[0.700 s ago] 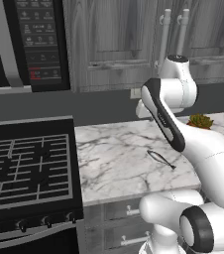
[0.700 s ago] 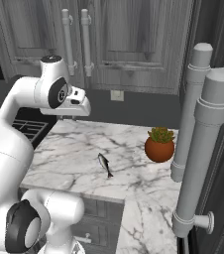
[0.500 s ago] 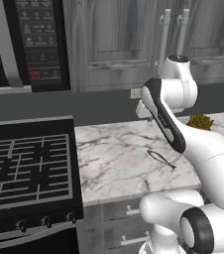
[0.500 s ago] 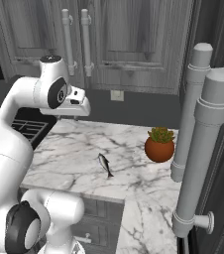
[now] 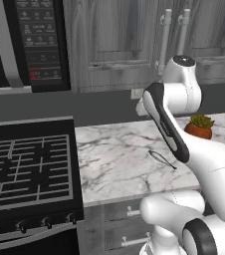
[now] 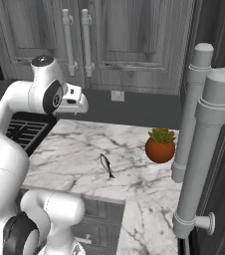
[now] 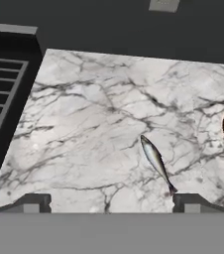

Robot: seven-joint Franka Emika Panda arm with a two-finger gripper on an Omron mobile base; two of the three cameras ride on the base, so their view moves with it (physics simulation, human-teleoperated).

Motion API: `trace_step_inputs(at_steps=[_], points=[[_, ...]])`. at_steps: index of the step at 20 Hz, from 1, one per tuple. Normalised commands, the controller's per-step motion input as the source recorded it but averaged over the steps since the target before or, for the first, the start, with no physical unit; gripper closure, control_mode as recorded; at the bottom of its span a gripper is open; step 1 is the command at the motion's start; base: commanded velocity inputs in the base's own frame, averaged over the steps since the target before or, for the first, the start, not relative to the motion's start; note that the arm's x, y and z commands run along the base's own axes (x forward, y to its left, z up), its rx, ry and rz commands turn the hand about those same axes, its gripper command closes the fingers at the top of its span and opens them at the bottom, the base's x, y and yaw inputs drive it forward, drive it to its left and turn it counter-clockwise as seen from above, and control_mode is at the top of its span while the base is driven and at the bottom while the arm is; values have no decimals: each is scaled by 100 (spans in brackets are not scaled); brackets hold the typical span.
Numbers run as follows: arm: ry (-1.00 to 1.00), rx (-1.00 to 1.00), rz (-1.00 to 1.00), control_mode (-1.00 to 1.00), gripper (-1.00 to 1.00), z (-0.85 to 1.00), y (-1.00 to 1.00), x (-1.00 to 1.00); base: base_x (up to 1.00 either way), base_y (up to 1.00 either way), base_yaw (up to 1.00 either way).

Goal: Retrieve the bowl from the cabinet, then place the raw meat into the bowl to avoid contamination.

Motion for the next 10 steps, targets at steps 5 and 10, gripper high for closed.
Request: trace_step_inputs(at_steps=[5, 10], points=[[-15, 0, 0, -100, -100, 32, 11, 0, 0, 0, 0], [-15, 0, 0, -100, -100, 47, 4, 0, 0, 0, 0]])
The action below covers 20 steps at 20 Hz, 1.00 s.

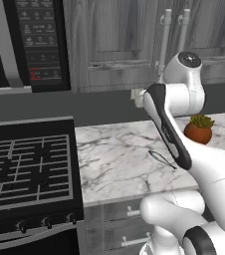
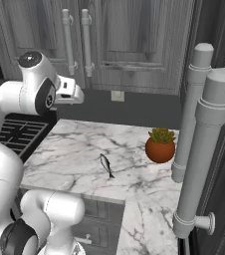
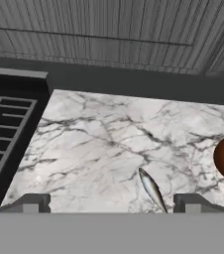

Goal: Retrieve the bowl from the cabinet, then place the raw meat into the bowl to avoid contamination.

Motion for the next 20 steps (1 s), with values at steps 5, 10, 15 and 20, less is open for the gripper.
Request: trace_step_inputs(at_steps=[5, 10, 15, 20], points=[[-13, 3, 0, -100, -100, 51, 0, 0, 0, 0, 0], [-10, 3, 0, -100, -100, 42, 0, 4, 0, 0, 0], [-7, 2, 0, -100, -100, 38, 0, 16, 0, 0, 0], [-3, 1, 0, -100, -100, 31, 0, 24, 0, 0, 0]])
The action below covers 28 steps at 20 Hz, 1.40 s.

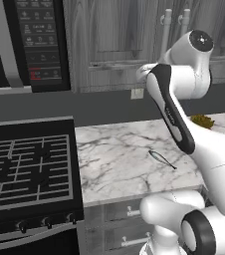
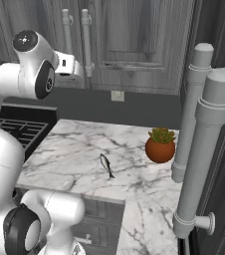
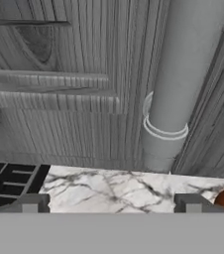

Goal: Retrieve the bowl from the cabinet, then place the raw meat into the bowl to avoid contamination.

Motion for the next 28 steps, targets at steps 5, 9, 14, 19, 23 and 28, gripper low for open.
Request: trace_step_inputs(at_steps=[5, 9, 14, 19, 23, 28], points=[[0, 0, -3, -100, -100, 22, 0, 35, 0, 0, 0], [0, 0, -3, -100, -100, 15, 0, 36, 0, 0, 0], [0, 0, -4, -100, -100, 13, -2, 34, 0, 0, 0], [-13, 0, 0, -100, -100, 15, -14, 6, 0, 0, 0], [-27, 0, 6, -100, -100, 7, -10, -43, 0, 0, 0], [-12, 0, 4, -100, -100, 2, -1, -21, 0, 0, 0]])
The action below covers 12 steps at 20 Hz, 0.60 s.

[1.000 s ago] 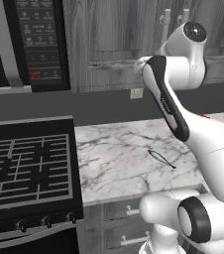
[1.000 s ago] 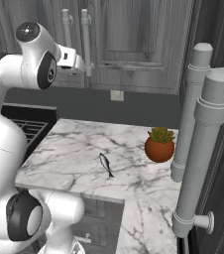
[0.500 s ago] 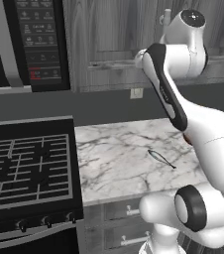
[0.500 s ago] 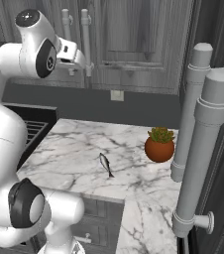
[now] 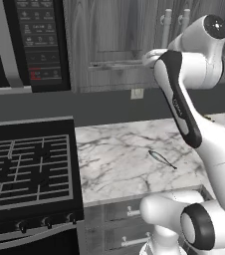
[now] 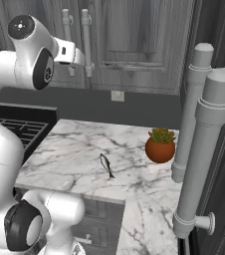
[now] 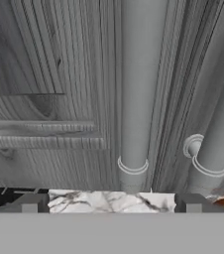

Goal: Retrieve the bowl from the cabinet, then place the raw meat into the bowl to avoid contamination.

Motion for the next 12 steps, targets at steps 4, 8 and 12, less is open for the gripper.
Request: trace_step_inputs(at_steps=[4, 8, 12], points=[[-1, 0, 0, -100, -100, 0, 0, 0, 0, 0, 0], [-2, 0, 0, -100, -100, 0, 0, 5, 0, 0, 0], [-9, 1, 0, -100, -100, 11, -5, 0, 0, 0, 0]])
